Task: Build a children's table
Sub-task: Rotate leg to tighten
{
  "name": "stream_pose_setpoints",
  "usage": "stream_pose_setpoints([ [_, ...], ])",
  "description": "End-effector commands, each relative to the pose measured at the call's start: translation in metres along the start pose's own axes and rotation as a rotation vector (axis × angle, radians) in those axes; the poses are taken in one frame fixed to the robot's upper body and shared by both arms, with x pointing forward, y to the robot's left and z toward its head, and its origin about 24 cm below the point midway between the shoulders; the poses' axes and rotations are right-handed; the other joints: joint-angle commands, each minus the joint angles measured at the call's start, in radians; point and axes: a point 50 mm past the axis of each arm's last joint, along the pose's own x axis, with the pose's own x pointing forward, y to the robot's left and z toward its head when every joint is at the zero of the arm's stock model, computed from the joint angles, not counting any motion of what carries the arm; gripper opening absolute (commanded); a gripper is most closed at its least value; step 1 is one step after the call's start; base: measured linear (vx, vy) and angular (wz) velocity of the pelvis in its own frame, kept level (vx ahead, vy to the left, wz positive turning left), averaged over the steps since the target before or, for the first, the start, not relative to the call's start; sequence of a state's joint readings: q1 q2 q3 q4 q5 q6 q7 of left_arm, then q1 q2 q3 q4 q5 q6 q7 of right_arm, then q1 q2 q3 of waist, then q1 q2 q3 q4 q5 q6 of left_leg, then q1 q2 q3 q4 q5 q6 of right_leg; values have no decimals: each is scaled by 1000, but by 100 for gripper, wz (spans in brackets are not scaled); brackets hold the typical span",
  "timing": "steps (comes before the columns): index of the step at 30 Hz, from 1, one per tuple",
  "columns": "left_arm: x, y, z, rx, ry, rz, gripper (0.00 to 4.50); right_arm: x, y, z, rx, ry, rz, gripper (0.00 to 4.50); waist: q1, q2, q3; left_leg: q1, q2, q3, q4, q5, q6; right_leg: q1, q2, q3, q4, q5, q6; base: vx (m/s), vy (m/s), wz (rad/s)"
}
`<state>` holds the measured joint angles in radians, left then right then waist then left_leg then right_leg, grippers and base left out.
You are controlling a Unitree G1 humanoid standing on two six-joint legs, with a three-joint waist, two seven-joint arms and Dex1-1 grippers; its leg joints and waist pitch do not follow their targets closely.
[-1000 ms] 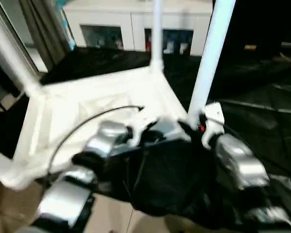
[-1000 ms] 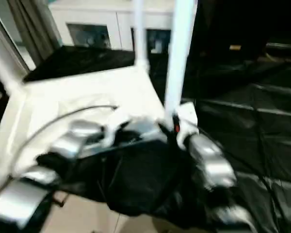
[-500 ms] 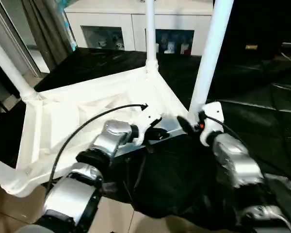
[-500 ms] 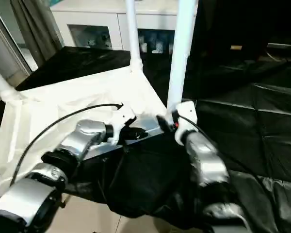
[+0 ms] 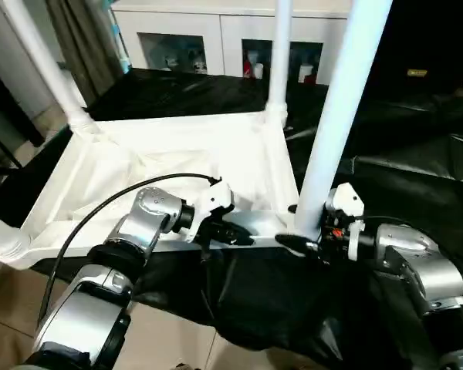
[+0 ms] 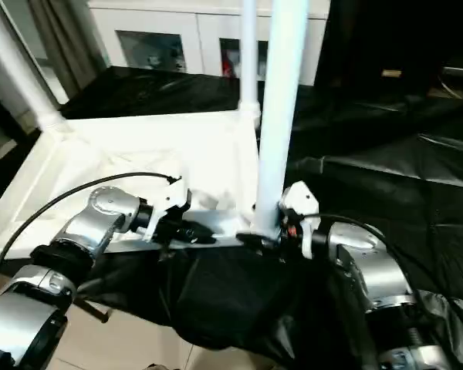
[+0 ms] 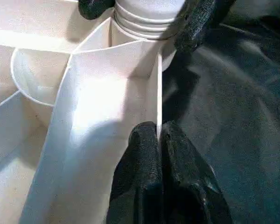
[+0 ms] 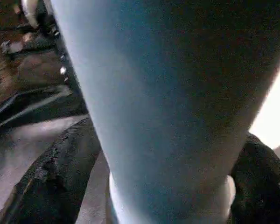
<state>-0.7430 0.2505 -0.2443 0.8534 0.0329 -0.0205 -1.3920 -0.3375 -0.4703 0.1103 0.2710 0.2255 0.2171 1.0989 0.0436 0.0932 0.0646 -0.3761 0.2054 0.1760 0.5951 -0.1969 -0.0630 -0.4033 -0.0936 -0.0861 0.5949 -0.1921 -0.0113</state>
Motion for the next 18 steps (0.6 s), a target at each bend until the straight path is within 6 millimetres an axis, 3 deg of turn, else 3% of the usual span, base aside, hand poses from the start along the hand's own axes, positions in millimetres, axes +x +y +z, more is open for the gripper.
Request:
stream_pose_setpoints([
  [1, 0, -4, 1, 16, 5, -58, 0, 0, 2, 1, -5, 22, 32, 354, 0, -20, -67, 8, 26, -2, -63, -107, 142, 66, -49, 42, -55, -46, -293, 0, 0, 0],
  [7, 1, -6, 2, 16, -7, -62, 0, 4, 4, 0, 14, 13, 51, 317, 3, -23, -74, 5, 22, -2, -55, -51, 161, 67, -49, 41, -46, 16, -298, 0, 0, 0],
  [11, 8, -5, 4, 14, -20, -30, 0, 11, 6, -8, 67, -8, 3, 282, 4, -22, -76, 5, 22, -2, -53, -48, 165, 67, -50, 40, -47, 6, -296, 0, 0, 0],
  [17, 27, 9, 15, -19, -68, 167, 0, 35, 3, -23, 143, -6, -240, 274, -7, -22, -65, 11, 19, -1, -65, -150, 90, 63, -49, 40, -67, -170, -261, 0, 0, 0],
  [18, 39, 16, 24, -46, -97, 267, 0, 48, -3, -28, 194, 2, -417, 274, -14, -17, -58, 17, 16, -1, -70, -195, 58, 57, -50, 41, -79, -257, -237, 0, 0, 0],
])
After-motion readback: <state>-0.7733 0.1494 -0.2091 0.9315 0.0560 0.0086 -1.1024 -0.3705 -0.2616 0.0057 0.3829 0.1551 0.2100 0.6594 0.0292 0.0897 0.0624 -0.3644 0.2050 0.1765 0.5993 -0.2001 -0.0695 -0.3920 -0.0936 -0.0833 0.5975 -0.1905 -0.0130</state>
